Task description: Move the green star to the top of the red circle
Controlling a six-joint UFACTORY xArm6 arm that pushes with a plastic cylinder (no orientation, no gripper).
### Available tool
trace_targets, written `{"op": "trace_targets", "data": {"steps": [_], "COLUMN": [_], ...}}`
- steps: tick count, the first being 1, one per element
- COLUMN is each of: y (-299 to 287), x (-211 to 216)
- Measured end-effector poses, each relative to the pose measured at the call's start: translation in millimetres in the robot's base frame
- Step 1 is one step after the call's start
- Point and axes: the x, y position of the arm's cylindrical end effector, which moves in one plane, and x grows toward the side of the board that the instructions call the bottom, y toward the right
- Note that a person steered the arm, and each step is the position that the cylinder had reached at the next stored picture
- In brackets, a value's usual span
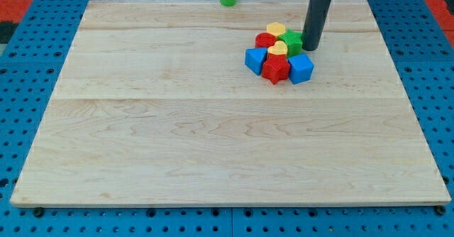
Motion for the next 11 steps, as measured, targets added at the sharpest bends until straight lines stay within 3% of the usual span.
{"op": "trace_targets", "data": {"steps": [1,3,4,6,8,11], "y": [24.8,25.1,5.1,-5.2,-6.2,-112.7], "x": [1.7,48.5,48.4,-11.6,-41.1,-51.6]}}
